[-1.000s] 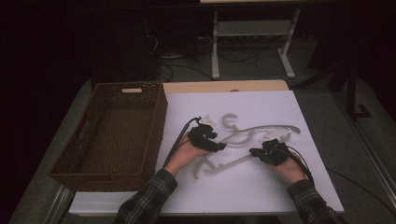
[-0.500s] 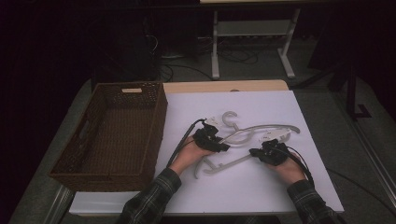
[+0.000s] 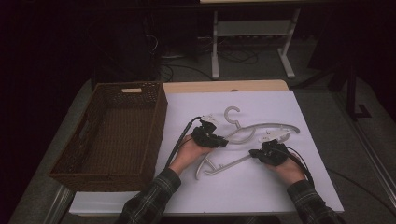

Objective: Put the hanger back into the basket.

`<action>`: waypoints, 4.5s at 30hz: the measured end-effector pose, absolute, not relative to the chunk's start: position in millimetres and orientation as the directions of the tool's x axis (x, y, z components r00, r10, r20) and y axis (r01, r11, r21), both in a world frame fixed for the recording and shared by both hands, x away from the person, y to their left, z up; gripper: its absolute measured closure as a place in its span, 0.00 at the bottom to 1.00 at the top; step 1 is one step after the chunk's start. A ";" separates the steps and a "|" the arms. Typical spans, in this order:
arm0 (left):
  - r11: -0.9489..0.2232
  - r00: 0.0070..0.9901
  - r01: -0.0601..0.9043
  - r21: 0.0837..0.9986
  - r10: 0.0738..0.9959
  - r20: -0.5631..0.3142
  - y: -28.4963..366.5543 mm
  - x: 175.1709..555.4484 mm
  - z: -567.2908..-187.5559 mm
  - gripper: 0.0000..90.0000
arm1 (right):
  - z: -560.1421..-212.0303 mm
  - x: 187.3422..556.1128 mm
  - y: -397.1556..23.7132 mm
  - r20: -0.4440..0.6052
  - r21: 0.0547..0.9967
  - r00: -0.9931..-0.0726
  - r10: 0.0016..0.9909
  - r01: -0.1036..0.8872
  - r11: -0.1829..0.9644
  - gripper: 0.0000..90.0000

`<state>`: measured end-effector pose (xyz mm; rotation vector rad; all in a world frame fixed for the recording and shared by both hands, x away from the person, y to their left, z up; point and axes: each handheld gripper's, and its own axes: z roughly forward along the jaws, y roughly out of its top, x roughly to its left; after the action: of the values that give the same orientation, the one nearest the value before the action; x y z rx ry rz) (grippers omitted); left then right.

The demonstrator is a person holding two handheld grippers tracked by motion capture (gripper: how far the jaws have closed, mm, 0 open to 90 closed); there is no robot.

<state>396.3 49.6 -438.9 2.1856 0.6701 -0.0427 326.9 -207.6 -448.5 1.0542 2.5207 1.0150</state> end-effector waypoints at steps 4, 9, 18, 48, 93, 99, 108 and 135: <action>-0.516 0.858 0.457 0.724 0.469 -0.207 48.3 391.1 -435.0 0.89 | -447.6 326.0 -208.9 0.058 0.687 -0.717 0.695 0.533 0.493 1.00; -0.514 0.857 0.437 0.738 0.488 -0.168 48.8 386.3 -431.8 0.90 | -445.4 323.9 -210.2 0.057 0.702 -0.715 0.696 0.525 0.481 0.97; -0.504 0.851 0.429 0.750 0.503 -0.149 56.8 382.3 -426.5 0.91 | -428.5 307.4 -220.2 0.070 0.768 -0.709 0.702 0.487 0.415 0.71; -0.448 0.788 0.454 0.770 0.606 -0.112 87.7 365.4 -338.8 0.91 | -418.2 258.6 -237.3 0.096 0.834 -0.679 0.727 0.454 0.314 0.15; -0.370 0.636 0.474 0.799 0.772 -0.020 251.8 346.5 -255.7 0.91 | -420.8 262.8 -244.6 0.094 0.845 -0.648 0.756 0.454 0.284 0.14; -0.363 0.600 0.474 0.802 0.800 0.007 281.3 339.0 -249.6 0.91 | -418.6 262.2 -244.0 0.098 0.851 -0.648 0.756 0.448 0.274 0.07; -0.357 0.562 0.469 0.808 0.826 0.038 324.3 332.8 -244.6 0.91 | -414.1 260.3 -243.3 0.083 0.857 -0.639 0.765 0.437 0.272 0.02; -0.343 0.435 0.517 0.784 0.894 0.104 425.9 330.0 -292.6 0.91 | -418.3 264.6 -244.3 0.076 0.844 -0.617 0.783 0.458 0.279 0.04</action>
<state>330.0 425.9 -292.6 2.0055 1.1841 0.7061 264.6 -244.3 -418.3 1.1254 2.2004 1.2687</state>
